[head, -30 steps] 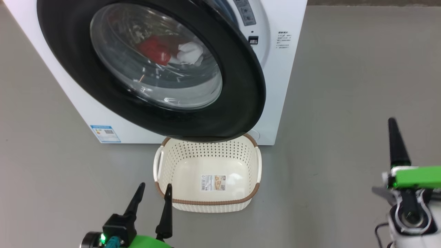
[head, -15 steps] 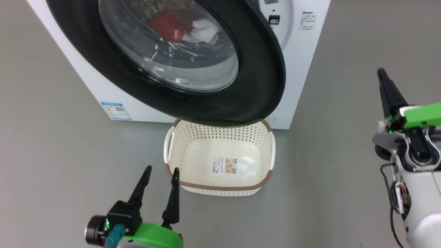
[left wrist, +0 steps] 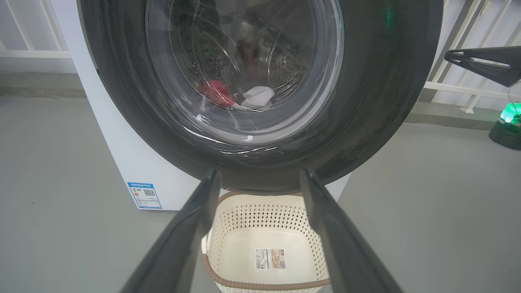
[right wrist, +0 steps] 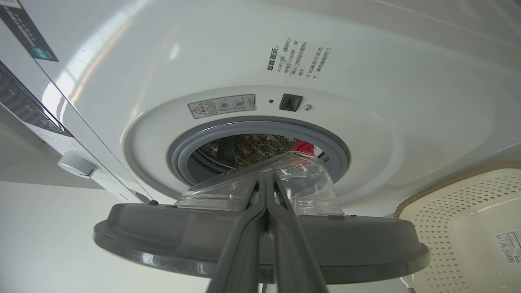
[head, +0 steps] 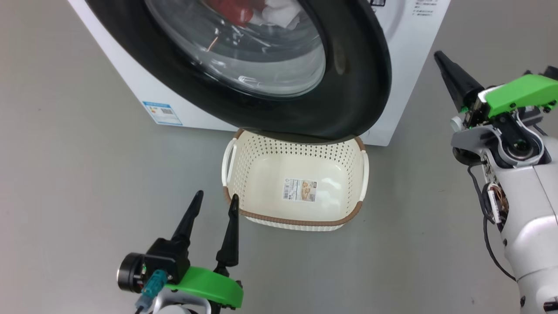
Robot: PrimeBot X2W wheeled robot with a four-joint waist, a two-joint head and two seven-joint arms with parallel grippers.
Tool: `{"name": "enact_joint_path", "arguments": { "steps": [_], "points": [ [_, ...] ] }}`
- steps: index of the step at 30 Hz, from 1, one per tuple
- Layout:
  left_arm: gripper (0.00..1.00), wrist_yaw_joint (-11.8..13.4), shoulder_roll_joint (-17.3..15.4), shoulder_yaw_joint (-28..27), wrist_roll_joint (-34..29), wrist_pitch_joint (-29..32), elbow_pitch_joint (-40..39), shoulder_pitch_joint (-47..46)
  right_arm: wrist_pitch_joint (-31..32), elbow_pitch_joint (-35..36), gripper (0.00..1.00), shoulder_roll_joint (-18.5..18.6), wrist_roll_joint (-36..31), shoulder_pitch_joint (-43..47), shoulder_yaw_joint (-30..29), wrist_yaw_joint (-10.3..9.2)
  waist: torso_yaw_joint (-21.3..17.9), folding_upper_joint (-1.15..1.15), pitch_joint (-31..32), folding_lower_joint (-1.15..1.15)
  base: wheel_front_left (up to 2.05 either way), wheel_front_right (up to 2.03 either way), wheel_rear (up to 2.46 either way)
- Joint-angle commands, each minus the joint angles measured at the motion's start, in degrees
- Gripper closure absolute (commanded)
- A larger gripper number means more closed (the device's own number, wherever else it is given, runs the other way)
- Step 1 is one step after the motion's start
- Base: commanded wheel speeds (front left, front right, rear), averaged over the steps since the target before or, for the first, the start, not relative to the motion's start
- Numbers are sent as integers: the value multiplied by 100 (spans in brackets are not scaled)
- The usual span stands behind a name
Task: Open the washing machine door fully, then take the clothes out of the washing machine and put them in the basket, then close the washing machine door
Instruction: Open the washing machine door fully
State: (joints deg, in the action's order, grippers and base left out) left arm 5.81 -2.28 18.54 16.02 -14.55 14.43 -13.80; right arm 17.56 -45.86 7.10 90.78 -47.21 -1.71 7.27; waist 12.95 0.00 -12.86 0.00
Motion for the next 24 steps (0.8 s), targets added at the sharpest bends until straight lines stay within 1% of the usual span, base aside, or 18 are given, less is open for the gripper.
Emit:
{"name": "enact_joint_path", "arguments": {
  "steps": [1, 10, 24],
  "points": [
    [0, 41, -60, -144, 59, -45, -165, -174, 82, 84, 100, -79, 26, -219, 122, 22, 87, 0, -97, 0, 0, 0, 0],
    [0, 116, -60, -19, 171, -45, -164, -318, 479, -281, 100, -237, 174, -721, 219, 22, 195, 0, -257, 0, 0, 0, 0],
    [0, 153, -60, 55, 229, -45, -136, -349, 947, -564, 100, -327, 238, -906, 345, 22, 215, 0, -235, 0, 0, 0, 0]
  ]
}}
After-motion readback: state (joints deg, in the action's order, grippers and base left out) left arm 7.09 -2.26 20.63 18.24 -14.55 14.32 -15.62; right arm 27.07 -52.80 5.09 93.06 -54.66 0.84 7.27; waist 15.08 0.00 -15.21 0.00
